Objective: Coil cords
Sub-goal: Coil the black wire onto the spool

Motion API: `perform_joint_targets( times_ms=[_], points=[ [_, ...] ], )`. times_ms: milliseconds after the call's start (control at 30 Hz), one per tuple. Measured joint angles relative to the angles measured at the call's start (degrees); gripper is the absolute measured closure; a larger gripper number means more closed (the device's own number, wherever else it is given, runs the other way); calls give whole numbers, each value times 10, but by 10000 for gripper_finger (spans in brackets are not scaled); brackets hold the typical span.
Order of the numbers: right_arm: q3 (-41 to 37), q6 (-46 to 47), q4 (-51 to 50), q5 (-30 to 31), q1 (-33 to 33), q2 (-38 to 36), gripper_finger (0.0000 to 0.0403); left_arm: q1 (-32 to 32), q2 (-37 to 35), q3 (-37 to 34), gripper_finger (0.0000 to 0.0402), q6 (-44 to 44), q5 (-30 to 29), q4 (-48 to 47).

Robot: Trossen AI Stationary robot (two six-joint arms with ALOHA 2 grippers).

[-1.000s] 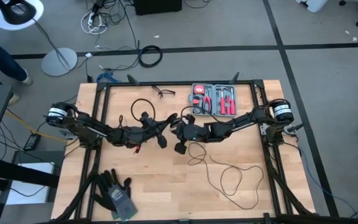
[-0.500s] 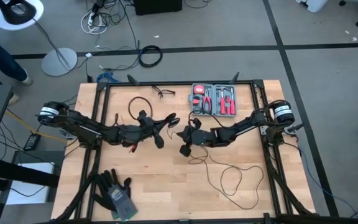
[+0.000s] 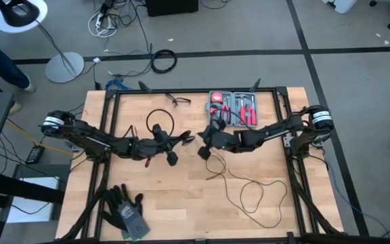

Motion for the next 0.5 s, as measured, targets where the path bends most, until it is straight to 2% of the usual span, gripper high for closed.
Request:
perform_joint_targets(
  times_ms=[133,333,500],
  points=[
    [-3,5,-16,0,-2,-1,403,0,-15,0,401,4,14,-13],
    [-2,-28,47,-44,18,-6,403,0,-19,0,401,1,-45,-35],
    [-2,0,6,-43,20,-3,403,1,-19,0,401,1,-60,-31]
  ],
)
